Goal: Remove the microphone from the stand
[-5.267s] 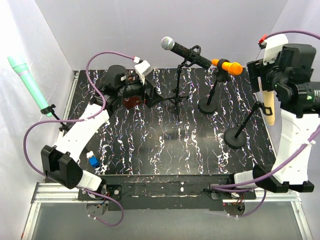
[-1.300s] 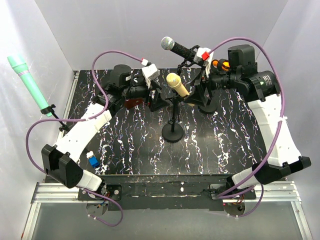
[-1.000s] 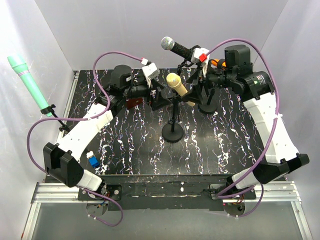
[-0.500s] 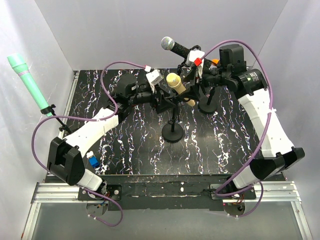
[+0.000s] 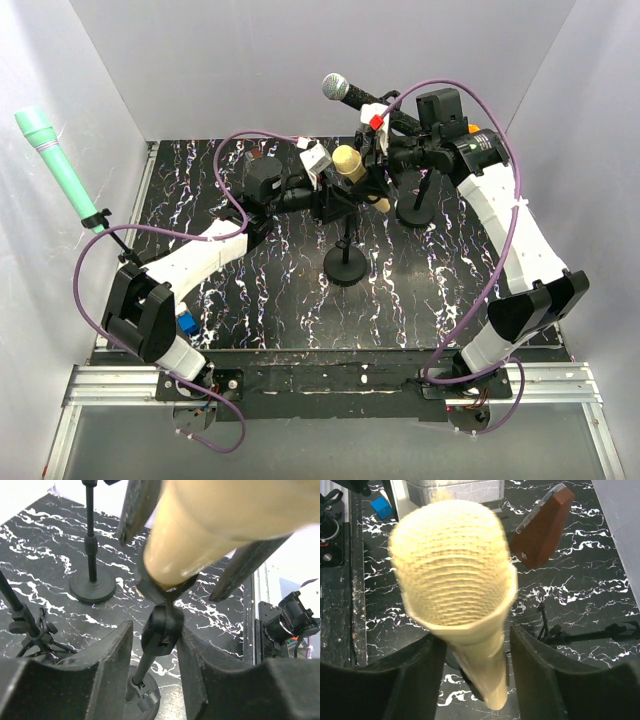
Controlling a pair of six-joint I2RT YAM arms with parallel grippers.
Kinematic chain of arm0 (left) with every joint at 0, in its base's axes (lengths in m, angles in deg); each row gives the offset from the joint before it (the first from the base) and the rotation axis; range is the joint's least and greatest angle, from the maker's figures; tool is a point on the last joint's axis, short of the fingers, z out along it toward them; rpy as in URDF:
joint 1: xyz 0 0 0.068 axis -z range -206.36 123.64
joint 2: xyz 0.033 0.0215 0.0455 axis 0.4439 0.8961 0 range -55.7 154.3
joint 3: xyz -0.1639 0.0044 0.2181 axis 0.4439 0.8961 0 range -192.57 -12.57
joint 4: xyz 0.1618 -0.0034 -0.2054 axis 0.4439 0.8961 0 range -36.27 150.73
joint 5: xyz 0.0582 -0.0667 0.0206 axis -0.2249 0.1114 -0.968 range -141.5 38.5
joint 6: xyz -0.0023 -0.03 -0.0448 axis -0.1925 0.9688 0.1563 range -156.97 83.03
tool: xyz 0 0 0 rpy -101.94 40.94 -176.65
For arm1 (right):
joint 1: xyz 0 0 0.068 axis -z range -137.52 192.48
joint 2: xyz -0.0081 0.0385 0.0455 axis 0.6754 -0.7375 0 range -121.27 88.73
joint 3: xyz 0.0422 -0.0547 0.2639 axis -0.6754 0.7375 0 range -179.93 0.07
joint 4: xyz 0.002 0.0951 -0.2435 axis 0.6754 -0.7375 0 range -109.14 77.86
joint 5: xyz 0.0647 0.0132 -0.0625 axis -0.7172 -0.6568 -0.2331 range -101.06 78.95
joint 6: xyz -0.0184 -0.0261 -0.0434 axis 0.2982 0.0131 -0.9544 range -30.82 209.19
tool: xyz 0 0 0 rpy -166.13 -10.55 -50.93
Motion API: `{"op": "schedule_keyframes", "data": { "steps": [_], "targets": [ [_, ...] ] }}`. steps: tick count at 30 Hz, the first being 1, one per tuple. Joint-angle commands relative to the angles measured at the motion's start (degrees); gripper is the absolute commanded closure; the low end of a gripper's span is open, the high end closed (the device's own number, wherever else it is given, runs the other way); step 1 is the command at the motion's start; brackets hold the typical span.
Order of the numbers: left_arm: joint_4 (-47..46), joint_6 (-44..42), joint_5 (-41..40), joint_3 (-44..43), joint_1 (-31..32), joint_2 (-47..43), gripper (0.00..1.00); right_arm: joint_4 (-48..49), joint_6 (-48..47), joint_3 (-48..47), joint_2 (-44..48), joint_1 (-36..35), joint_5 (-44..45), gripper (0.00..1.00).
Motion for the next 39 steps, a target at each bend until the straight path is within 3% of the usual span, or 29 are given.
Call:
{"op": "schedule_keyframes", "data": {
  "steps": [1, 6, 9, 11, 24, 34, 35, 37, 39],
  "targets": [
    [-3.08, 0.73, -0.96, 0.03, 0.28, 0.41, 0.68, 2.61, 1.27, -2.09, -0.10, -1.50, -1.13, 0.46],
    [-3.43, 0.56, 0.62, -0.49, 0.36, 1.38, 0.90, 1.30, 2.24, -3.67, -0.63, -1.59, -0.25, 0.65],
    [-2.90, -0.93, 1.41, -0.93, 0.36, 1.90, 0.99, -0.98, 4.43, -6.91, -1.77, -1.24, 1.07, 0.91],
    [-2.29, -2.16, 1.68, -0.93, 0.28, 1.73, 1.00, -2.13, 5.48, -9.63, -1.95, -0.46, 1.50, 0.99],
    [1.93, -6.38, 2.47, 0.30, 0.28, 2.08, 1.00, 6.12, 16.82, -12.46, 4.81, 2.27, 4.58, 0.99],
    [6.67, -9.37, 1.33, -2.07, 0.28, 1.55, 1.00, 9.46, 23.06, -23.88, 4.55, 2.27, 7.48, 0.99],
    [8.07, -9.37, 0.46, -3.03, 0.36, 1.21, 0.88, 9.64, 22.81, -23.62, 5.51, 2.27, 8.18, 0.99],
    [9.66, -9.20, -1.04, -4.09, 0.36, 0.50, 0.54, 9.29, 21.05, -22.05, 7.44, 2.27, 9.93, 0.99],
    [10.19, -9.11, -2.27, -4.62, 0.28, -0.90, 0.38, 8.33, 19.04, -19.33, 9.99, 2.36, 12.83, 0.99]
  ]
}}
